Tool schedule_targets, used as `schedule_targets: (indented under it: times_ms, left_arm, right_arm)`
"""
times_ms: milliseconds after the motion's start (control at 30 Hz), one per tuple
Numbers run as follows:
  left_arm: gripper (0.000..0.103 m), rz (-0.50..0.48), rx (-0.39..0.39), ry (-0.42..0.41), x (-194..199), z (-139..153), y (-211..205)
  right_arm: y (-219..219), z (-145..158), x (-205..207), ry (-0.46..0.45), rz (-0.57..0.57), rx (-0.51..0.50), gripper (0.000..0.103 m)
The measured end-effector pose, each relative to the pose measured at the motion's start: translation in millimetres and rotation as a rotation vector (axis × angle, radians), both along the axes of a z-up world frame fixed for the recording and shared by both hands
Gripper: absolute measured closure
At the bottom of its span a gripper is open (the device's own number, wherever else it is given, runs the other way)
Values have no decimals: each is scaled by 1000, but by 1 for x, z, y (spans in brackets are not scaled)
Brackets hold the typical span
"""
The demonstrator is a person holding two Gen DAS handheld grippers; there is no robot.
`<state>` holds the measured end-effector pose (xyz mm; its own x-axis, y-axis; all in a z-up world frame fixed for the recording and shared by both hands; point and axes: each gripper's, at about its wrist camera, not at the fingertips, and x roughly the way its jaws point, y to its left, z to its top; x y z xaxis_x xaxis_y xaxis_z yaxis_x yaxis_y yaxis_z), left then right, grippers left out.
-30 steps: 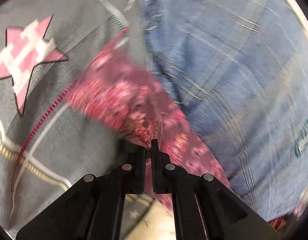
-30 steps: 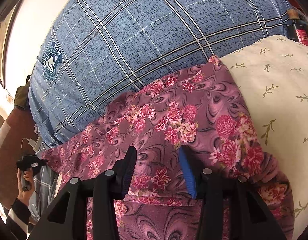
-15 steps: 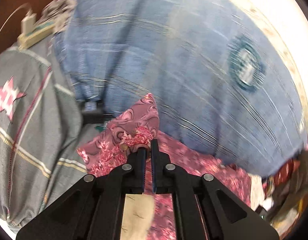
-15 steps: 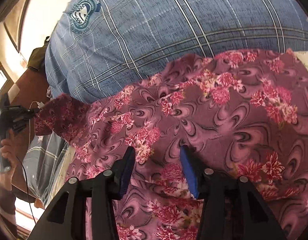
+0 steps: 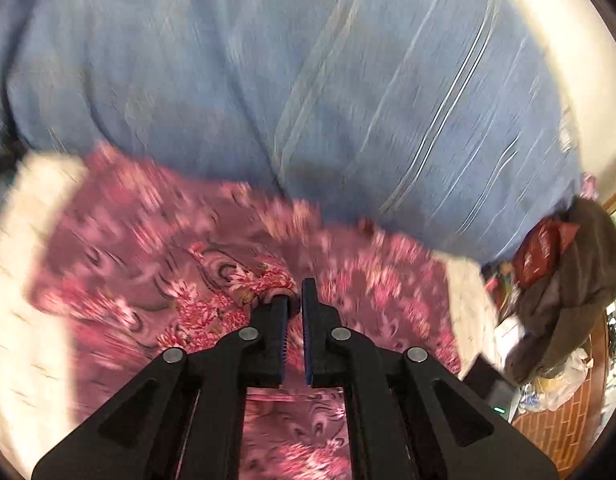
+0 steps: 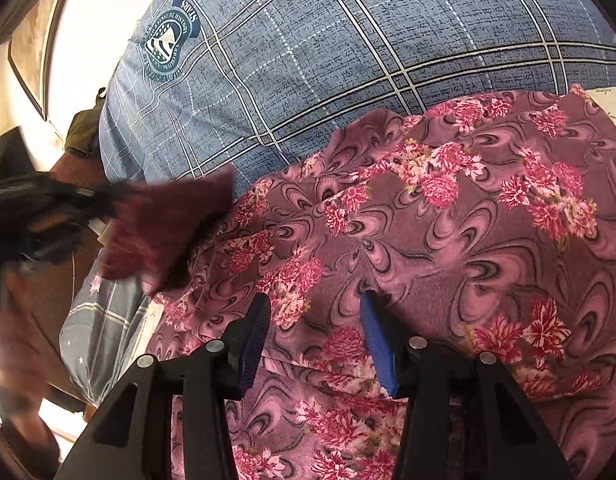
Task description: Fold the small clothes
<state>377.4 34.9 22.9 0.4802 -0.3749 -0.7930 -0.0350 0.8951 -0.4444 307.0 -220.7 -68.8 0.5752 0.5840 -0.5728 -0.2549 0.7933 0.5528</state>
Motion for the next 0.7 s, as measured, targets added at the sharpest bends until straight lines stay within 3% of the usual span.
schedule_targets:
  times_ms: [100, 167, 300, 367, 433, 533, 700]
  left_arm:
    - [92, -12, -40, 116, 10, -33, -12]
    - [69, -27, -112, 150, 5, -38, -9]
    - [42, 5, -317, 54, -30, -14, 32]
    - [19, 93, -337, -27, -54, -4, 65]
    - [19, 215, -292, -79, -74, -2, 100]
    - [19, 295, -309, -64, -84, -17, 130]
    - [19, 362, -380, -31, -86, -41, 157]
  right_arm:
    - [-2, -1, 0, 0, 1, 16, 54]
    - [-2, -1, 0, 0, 2, 19, 54]
    - [-6, -2, -2, 3, 2, 28, 54]
    - [-9, -2, -2, 9, 2, 28, 54]
    - [-6, 1, 0, 27, 4, 1, 53]
    - [12, 16, 2, 33, 36, -62, 42]
    - [77, 50, -7, -118, 178, -273, 37]
